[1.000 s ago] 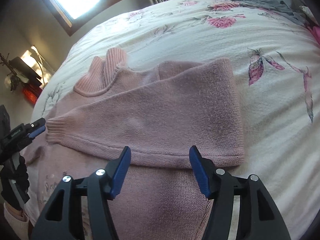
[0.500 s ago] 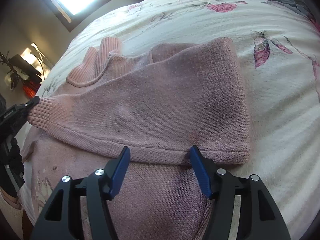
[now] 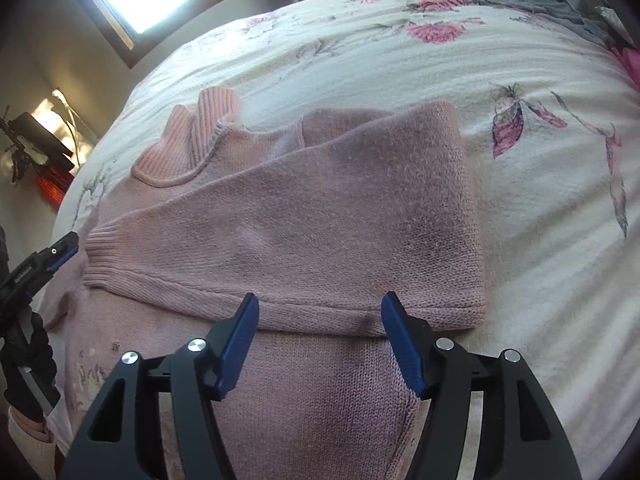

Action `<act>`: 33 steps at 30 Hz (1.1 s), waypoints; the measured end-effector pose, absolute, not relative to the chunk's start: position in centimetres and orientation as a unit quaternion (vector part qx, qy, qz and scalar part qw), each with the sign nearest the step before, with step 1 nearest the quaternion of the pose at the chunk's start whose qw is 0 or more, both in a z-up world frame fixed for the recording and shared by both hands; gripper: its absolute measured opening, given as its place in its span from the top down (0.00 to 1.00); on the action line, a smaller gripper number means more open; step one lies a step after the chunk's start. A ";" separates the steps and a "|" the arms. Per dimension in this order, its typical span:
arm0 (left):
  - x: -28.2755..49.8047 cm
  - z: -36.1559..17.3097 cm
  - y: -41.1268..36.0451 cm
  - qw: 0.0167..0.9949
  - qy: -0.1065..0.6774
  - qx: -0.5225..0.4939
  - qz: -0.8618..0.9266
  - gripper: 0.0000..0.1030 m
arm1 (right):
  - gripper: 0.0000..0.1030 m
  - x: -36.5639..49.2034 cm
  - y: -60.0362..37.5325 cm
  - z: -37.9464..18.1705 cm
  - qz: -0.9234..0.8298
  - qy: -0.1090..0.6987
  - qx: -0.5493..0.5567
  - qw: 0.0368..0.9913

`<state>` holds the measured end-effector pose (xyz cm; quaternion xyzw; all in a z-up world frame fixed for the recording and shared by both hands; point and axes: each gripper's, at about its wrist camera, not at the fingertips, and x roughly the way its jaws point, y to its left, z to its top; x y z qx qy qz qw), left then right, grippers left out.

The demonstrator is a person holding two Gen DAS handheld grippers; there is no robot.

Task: Fold small clothes
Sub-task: 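Move the left tool to the other sleeve cuff and grasp it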

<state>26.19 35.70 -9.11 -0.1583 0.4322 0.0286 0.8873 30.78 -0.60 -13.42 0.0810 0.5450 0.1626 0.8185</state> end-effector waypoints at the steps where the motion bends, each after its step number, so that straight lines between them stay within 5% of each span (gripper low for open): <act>1: 26.7 -10.1 35.2 0.881 0.448 -0.149 0.036 0.60 | 0.38 31.0 -0.5 -14.3 0.159 0.556 0.080 0.812; 5: 27.6 -13.1 34.8 0.866 0.478 -0.135 0.048 0.58 | 0.31 31.0 0.4 -15.4 0.165 0.548 0.054 0.818; 15: 17.4 -9.5 40.0 0.866 0.453 -0.210 0.028 0.38 | 0.30 23.6 2.4 -11.2 0.216 0.533 0.053 0.817; 33: -4.0 -10.9 67.5 0.796 0.328 -0.446 0.244 0.43 | 0.30 14.6 14.2 -14.5 0.261 0.568 -0.037 0.780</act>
